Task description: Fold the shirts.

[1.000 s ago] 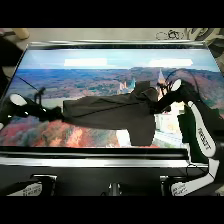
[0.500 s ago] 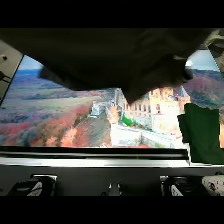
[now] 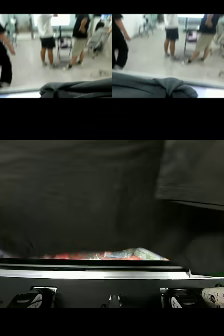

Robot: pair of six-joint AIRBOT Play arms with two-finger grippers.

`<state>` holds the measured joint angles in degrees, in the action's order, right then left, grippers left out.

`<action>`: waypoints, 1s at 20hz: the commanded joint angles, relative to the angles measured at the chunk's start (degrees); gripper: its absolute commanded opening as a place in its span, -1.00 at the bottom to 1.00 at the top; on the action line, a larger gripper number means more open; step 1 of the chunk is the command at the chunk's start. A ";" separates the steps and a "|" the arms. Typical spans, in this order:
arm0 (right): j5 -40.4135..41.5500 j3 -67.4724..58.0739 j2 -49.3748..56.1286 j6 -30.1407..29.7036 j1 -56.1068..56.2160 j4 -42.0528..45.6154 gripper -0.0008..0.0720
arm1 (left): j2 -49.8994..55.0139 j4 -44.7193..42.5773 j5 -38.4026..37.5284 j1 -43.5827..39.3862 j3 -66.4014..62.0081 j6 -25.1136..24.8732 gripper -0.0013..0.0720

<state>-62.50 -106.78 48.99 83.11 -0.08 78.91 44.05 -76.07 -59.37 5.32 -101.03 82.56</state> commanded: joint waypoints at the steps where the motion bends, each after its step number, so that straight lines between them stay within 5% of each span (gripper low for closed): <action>1: -15.58 0.39 12.83 1.95 -0.04 1.09 -0.90 | 6.84 -4.55 -2.71 0.04 9.44 0.39 -0.89; 3: -18.64 3.76 23.41 4.52 0.00 1.05 -0.90 | 13.70 -4.55 1.09 0.02 16.92 0.37 -0.89; 8: -1.97 7.85 46.93 11.80 0.00 -8.35 -0.90 | 36.26 -2.10 5.46 0.00 20.79 1.16 -0.89; 14: 0.11 7.82 55.65 16.72 0.00 -19.37 -0.87 | 47.04 8.87 4.44 -0.04 20.37 5.09 -0.83; 15: -0.13 7.52 55.41 16.72 -0.07 -19.41 -0.57 | 46.86 9.11 4.17 -0.04 20.33 5.09 -0.52; 16: -1.53 6.62 54.77 16.15 -0.50 -19.34 0.04 | 46.60 8.98 1.53 0.24 19.43 4.94 0.25; 17: -4.50 5.07 53.64 13.90 -1.25 -18.93 0.50 | 46.56 8.92 -3.32 1.09 17.55 4.87 0.82; 20: -17.53 2.38 48.76 9.81 -5.66 -10.86 0.58 | 45.72 4.79 -23.28 6.16 12.09 4.90 0.84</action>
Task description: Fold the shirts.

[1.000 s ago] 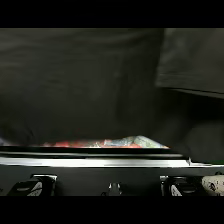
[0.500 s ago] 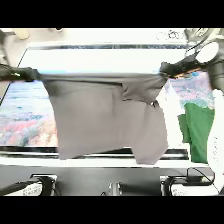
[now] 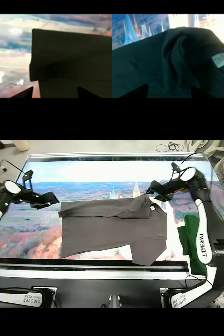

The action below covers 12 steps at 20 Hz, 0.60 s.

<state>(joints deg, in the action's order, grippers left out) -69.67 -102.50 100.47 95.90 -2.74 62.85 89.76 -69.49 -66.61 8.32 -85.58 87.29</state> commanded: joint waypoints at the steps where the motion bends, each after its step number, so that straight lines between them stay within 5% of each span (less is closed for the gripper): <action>1: -16.92 -1.88 -3.72 -2.95 -5.05 9.11 0.58 | -1.16 -2.32 -21.11 5.09 -2.21 0.20 0.83; 4: -27.10 2.47 -4.26 -4.24 -9.07 13.20 0.46 | -9.07 -2.27 -23.30 7.37 13.73 0.17 0.69; 8: -25.92 10.64 -5.60 -4.98 -9.20 12.35 0.46 | -21.07 4.66 -11.13 6.47 42.66 -3.17 0.69; 12: -25.83 11.45 -5.60 -5.14 -9.18 12.17 0.46 | -22.10 8.52 -4.24 3.98 53.18 -3.54 0.69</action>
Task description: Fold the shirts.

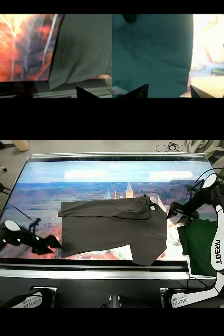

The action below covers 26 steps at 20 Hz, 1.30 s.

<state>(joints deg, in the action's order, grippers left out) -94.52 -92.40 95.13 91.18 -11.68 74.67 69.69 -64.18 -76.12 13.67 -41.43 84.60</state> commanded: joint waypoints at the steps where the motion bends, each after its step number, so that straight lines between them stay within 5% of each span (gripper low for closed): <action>1: -1.01 1.36 -0.26 -0.46 -0.24 0.39 0.46 | -1.86 3.23 7.04 -2.45 9.79 -0.81 0.69; 3: -0.81 1.36 -0.26 -0.61 -0.24 1.38 0.46 | -1.84 4.70 11.43 -4.59 9.97 -0.57 0.67; 4: -0.66 1.36 -0.26 -0.59 -0.24 2.34 0.46 | -1.81 5.97 13.77 -5.44 9.99 -0.57 0.41; 6: -0.42 2.21 -0.39 -0.61 -0.24 3.50 0.47 | -1.81 7.04 18.12 -7.28 9.99 1.07 0.24; 10: 3.43 8.26 -1.20 -2.19 -0.24 3.58 0.48 | -1.95 7.02 21.68 -8.81 9.94 2.38 -0.88; 21: 16.74 19.08 3.43 -5.73 -0.24 -2.08 0.34 | -7.78 7.08 21.53 -8.74 9.92 0.90 -0.89; 24: 16.83 19.08 5.18 -5.29 -0.24 -2.69 0.04 | -9.20 7.45 21.55 -8.74 9.70 0.90 -0.89; 25: 16.63 19.08 5.55 -5.25 -0.24 -2.67 -0.15 | -9.22 7.72 21.53 -8.74 9.51 0.92 -0.89; 26: 16.48 19.06 5.60 -4.81 -0.24 -2.64 -0.61 | -9.27 8.00 21.46 -8.74 9.14 0.92 -0.88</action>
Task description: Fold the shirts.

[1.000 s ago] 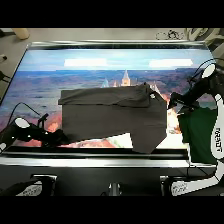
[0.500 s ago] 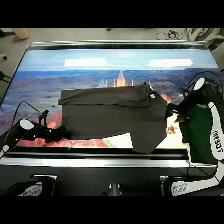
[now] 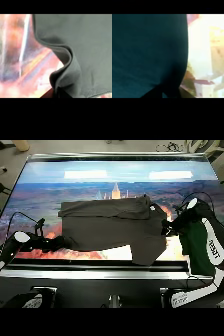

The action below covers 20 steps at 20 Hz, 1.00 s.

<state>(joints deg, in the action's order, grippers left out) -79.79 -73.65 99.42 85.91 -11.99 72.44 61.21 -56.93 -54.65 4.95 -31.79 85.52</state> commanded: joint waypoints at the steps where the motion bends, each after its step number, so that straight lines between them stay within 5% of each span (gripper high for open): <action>1: 0.96 0.09 1.01 0.59 0.07 -0.68 -0.90 | -1.01 0.79 -0.44 0.00 -1.31 -0.04 -0.89; 5: 3.04 -7.52 -10.64 -6.21 0.07 -5.77 -0.91 | -7.48 0.13 -1.51 1.62 -16.35 -2.89 -0.89; 10: 19.04 -33.27 -39.65 -7.13 0.07 -5.51 -0.90 | -16.85 -7.45 3.08 5.86 -62.66 -4.57 -0.89; 13: 24.90 -38.36 -55.47 -6.34 0.07 -1.36 -0.91 | -18.12 -10.16 1.66 6.78 -82.86 -4.50 -0.89; 20: 13.00 -38.38 -60.13 -1.88 0.07 5.01 -0.90 | -19.61 -12.92 -9.92 6.78 -84.63 -2.82 -0.89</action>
<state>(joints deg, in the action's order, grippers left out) -63.16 -111.31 40.60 83.09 -11.92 75.37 41.78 -67.81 -60.42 11.60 -114.96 82.30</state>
